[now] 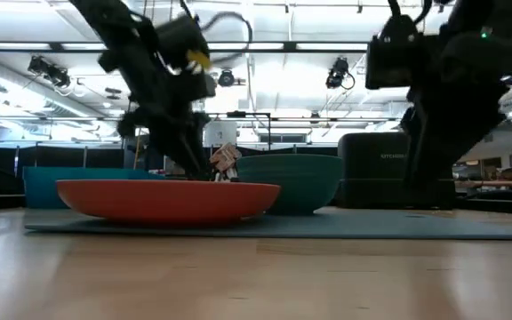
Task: Arrange a breakfast setting
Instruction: Adjust the blue table mat
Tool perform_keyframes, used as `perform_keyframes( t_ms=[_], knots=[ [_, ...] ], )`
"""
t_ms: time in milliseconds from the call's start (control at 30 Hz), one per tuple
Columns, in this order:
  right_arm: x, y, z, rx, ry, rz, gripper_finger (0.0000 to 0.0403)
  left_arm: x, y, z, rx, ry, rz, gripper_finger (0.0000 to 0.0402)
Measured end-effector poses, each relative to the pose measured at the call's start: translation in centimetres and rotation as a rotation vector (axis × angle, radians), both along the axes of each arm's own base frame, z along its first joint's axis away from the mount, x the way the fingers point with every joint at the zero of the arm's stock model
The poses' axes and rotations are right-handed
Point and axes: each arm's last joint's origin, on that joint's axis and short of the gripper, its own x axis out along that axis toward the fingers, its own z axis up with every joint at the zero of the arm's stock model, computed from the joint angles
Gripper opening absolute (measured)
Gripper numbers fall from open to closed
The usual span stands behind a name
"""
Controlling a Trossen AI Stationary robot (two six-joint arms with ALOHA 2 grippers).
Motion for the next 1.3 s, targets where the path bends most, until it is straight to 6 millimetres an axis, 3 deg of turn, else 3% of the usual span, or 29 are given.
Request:
perform_keyframes(
  t_ms=[233,433,800,967,1167,1300],
  knots=[
    [-0.6,-0.3,-1.3,-0.031,-0.01,0.043,0.02,0.2,2.6,-2.8,0.012,0.092,0.102,0.0144],
    [-1.3,-1.0,-2.2,-0.059,0.038,0.058,0.02,0.3,2.6,-4.6,-0.004,0.179,0.101,0.0144],
    [-1.5,-1.4,-1.5,-0.094,0.148,0.072,0.02,-0.2,1.3,-4.3,-0.012,0.231,0.06,0.0144],
    [-1.6,-1.5,-0.9,-0.122,0.187,0.084,0.02,-0.2,1.4,-4.3,0.009,0.232,0.066,0.0144],
    [-3.3,-2.3,-1.0,-0.178,0.38,0.072,0.02,-0.2,1.5,-4.2,0.013,0.225,0.068,0.0144],
    [-3.1,-2.8,-0.6,-0.183,0.37,0.053,0.02,-0.1,1.6,-3.5,0.036,0.221,0.077,0.0144]
  ],
)
